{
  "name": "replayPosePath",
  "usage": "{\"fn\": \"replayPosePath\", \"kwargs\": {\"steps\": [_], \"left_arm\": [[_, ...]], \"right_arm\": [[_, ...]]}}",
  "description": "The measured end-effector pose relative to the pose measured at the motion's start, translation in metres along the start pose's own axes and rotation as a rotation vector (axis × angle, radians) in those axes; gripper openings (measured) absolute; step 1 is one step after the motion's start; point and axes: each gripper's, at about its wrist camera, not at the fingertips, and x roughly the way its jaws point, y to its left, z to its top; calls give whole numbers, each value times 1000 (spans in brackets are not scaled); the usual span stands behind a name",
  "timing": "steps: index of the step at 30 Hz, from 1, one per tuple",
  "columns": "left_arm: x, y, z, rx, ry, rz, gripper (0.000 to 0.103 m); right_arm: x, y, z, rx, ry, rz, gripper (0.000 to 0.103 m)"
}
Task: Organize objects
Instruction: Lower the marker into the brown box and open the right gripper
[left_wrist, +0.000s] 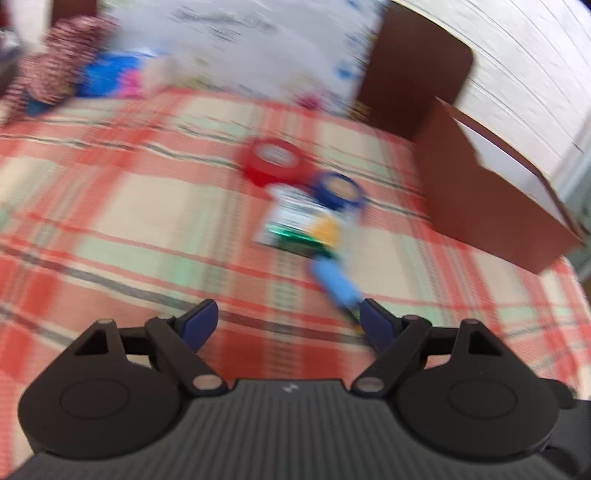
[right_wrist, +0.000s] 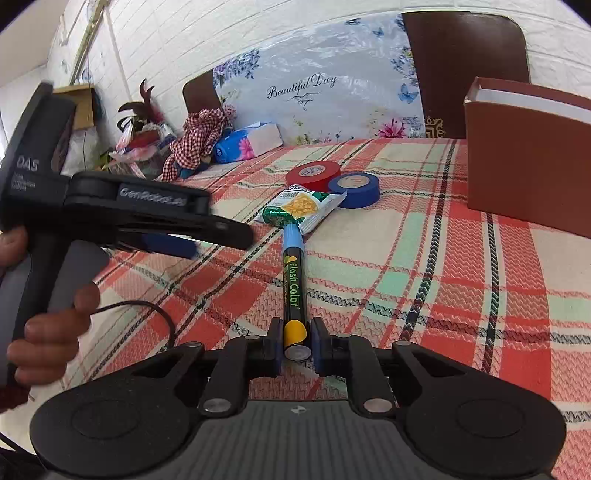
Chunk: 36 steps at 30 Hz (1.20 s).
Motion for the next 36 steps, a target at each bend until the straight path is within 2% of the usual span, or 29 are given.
{"fn": "replayPosePath", "kwargs": {"steps": [1, 2, 3, 5, 7, 8, 11, 14, 17, 20, 23, 26, 29, 31, 32, 33, 34, 35, 36], "left_arm": [[10, -10, 1, -1, 54, -32, 86], [21, -20, 1, 3, 102, -38, 93], [26, -31, 0, 30, 106, -11, 99], [34, -50, -1, 85, 101, 24, 96], [35, -63, -1, 125, 81, 52, 64], [34, -66, 1, 137, 85, 54, 42], [26, -70, 10, 106, 85, 0, 34], [9, -91, 25, 149, 25, -27, 29], [-7, -120, 47, 221, -53, -80, 26], [-10, -155, 76, 302, -118, -123, 26], [-1, -184, 105, 341, -156, -157, 26], [19, -211, 128, 376, -173, -171, 26], [45, -235, 141, 421, -165, -162, 27], [69, -246, 145, 449, -153, -120, 47], [78, -249, 145, 452, -159, -77, 56], [86, -250, 146, 450, -160, -37, 56], [92, -248, 145, 448, -150, -22, 55], [94, -244, 145, 437, -145, -26, 56], [93, -239, 142, 428, -142, -38, 56]], "right_arm": [[-1, -1, -1, 4, -4, 5, 15], [-1, -3, 0, 5, -9, 10, 15], [-3, -3, -1, 7, -17, 16, 15], [-7, -4, -2, 15, -36, 28, 15], [-13, -5, -3, 16, -58, 37, 15], [-16, -5, -3, 11, -71, 35, 17], [-26, -8, -2, 6, -116, 16, 18], [-38, -13, 3, 15, -177, -3, 18], [-48, -21, 15, 21, -258, -58, 18], [-58, -35, 35, 38, -349, -127, 18], [-63, -53, 59, 51, -434, -193, 18], [-59, -73, 81, 60, -482, -261, 18], [-44, -96, 98, 81, -486, -325, 17], [-28, -112, 107, 90, -469, -386, 20], [-17, -118, 111, 87, -442, -430, 27], [-7, -124, 112, 88, -412, -467, 31], [-4, -126, 110, 86, -426, -474, 29], [-6, -125, 107, 77, -447, -479, 40], [-7, -124, 105, 77, -453, -479, 44]]}}
